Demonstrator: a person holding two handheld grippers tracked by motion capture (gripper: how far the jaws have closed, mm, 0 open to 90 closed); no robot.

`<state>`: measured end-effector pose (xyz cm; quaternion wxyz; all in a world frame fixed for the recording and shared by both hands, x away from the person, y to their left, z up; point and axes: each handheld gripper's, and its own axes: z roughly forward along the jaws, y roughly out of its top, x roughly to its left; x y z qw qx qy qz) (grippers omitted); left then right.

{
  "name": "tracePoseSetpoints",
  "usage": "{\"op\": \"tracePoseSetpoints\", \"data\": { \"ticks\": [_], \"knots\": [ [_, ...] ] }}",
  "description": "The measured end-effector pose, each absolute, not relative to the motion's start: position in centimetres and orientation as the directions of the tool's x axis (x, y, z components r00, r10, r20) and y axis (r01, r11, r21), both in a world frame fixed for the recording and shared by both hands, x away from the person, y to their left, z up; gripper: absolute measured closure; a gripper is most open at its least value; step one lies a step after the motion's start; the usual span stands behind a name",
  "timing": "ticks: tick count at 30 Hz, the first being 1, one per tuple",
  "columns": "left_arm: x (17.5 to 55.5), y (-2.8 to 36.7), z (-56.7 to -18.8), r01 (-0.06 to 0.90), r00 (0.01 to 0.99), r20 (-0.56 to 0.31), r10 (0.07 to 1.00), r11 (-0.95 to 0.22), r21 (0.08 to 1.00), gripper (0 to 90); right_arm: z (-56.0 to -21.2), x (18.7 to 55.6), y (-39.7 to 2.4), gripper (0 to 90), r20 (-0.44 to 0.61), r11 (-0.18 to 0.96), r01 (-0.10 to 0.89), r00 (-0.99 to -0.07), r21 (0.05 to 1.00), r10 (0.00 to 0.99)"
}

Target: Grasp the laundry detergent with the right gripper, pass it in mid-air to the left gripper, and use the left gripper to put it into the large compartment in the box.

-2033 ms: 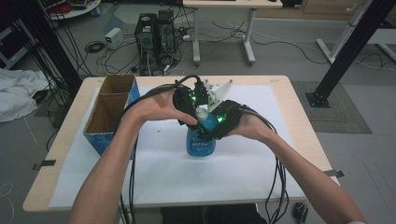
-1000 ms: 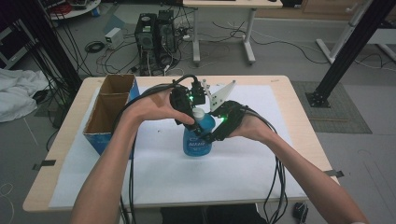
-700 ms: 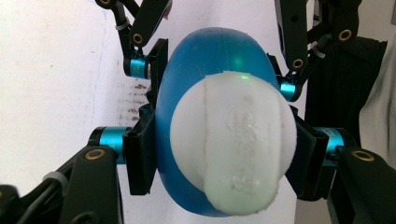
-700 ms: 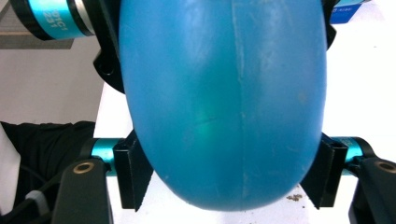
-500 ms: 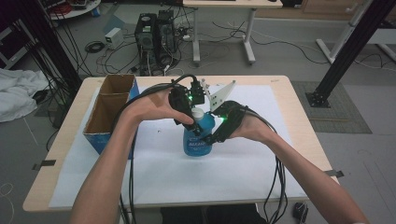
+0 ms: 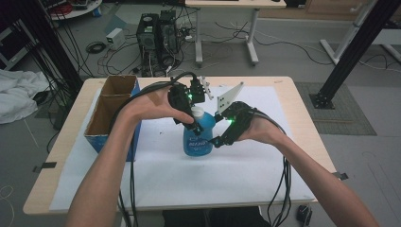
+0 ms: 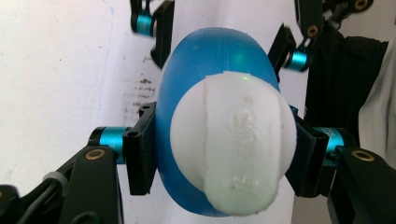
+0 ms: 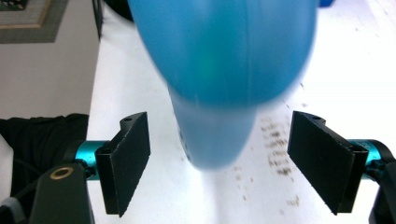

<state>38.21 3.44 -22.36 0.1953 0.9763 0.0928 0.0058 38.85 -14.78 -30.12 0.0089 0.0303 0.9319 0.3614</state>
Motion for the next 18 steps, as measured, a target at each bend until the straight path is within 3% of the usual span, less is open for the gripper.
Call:
{"op": "tracePoseSetpoints", "data": {
  "ticks": [1, 2, 18],
  "knots": [
    [38.2, 3.5, -22.1, 0.185, 0.981, -0.024, 0.19, -0.906, 0.381, 38.1, -30.1, 38.8, -15.0, 12.7, -0.002, 0.742, 0.055, -0.997, 0.668, 0.076],
    [38.3, 3.5, -21.8, 0.183, 0.982, -0.02, 0.19, -0.908, 0.378, 38.1, -30.0, 38.8, -15.3, 11.9, -0.012, 0.751, 0.069, -0.995, 0.657, 0.102],
    [39.2, 4.9, -16.0, 0.284, 0.952, 0.006, 0.305, -0.896, 0.34, 38.1, -28.6, 38.7, -20.1, 11.9, -0.06, 0.771, 0.134, -0.974, 0.622, 0.218]
  ]
}}
